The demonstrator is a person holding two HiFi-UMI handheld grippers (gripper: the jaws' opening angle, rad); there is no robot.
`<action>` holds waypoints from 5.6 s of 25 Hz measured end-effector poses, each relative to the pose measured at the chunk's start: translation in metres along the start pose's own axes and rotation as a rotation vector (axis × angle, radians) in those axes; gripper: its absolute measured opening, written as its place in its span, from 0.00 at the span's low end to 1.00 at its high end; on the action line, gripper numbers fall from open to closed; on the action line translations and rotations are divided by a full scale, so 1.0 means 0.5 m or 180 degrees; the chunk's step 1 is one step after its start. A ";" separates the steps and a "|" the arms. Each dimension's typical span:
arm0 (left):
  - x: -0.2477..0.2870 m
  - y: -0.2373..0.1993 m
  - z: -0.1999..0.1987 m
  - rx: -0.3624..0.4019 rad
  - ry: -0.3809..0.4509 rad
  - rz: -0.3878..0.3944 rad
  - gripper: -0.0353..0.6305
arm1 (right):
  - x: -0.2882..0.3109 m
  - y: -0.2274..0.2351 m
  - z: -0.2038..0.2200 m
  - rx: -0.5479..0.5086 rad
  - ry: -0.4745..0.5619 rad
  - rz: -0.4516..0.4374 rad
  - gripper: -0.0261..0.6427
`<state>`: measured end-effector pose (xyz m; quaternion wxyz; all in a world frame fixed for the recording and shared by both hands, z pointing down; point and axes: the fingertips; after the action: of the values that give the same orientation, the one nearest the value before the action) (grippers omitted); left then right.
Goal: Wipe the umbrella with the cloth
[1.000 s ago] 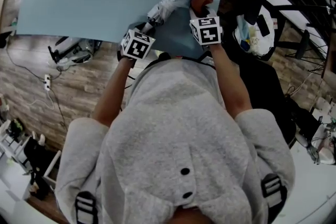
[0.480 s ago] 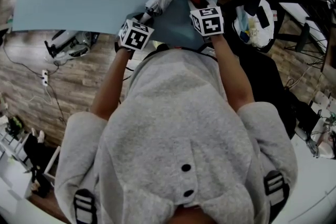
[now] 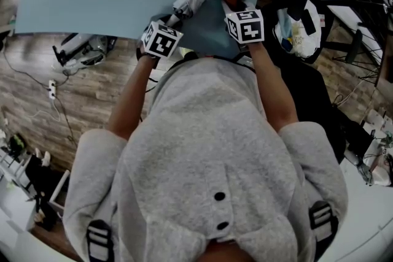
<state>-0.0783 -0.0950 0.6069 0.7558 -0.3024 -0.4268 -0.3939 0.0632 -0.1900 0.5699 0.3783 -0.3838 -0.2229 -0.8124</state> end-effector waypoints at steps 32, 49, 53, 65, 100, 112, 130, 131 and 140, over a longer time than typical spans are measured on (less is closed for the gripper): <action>-0.006 -0.004 0.005 0.0015 0.0039 0.0086 0.29 | 0.022 -0.156 0.003 -0.0342 -0.0147 -0.0345 0.16; -0.006 -0.002 0.008 0.0036 0.0043 0.0088 0.29 | 0.002 -0.232 -0.002 -0.0440 -0.0169 -0.0779 0.16; -0.007 -0.001 0.009 0.0045 0.0051 0.0089 0.29 | -0.008 -0.249 -0.015 -0.0415 -0.0139 -0.0928 0.16; -0.010 -0.004 0.007 0.0040 0.0070 0.0094 0.29 | -0.016 -0.271 -0.063 -0.0162 -0.0121 -0.1240 0.16; -0.005 -0.005 0.009 0.0051 0.0066 0.0039 0.29 | -0.021 -0.227 -0.161 0.0952 -0.0058 -0.2180 0.16; -0.005 -0.002 0.007 0.0044 0.0074 0.0063 0.29 | -0.011 -0.111 -0.208 0.1848 0.0356 -0.1867 0.16; -0.008 0.003 0.004 0.0056 0.0082 0.0089 0.29 | -0.012 -0.033 -0.230 0.2130 0.0560 -0.1620 0.16; -0.009 0.003 0.004 0.0067 0.0082 0.0085 0.29 | -0.014 -0.029 -0.231 0.2146 0.0564 -0.1606 0.16; -0.009 -0.004 0.011 0.0046 0.0068 0.0078 0.29 | -0.016 -0.002 -0.235 0.2110 0.0600 -0.1424 0.16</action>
<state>-0.0835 -0.0901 0.6056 0.7672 -0.2980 -0.4178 -0.3848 0.0124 -0.2622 0.4922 0.3142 -0.1071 -0.5149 -0.7904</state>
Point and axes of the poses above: the fingertips, and each gripper's own axes: x forward along the fingers, y to its right, z out of its underside, and after that the axes turned 4 degrees about -y, right-handed
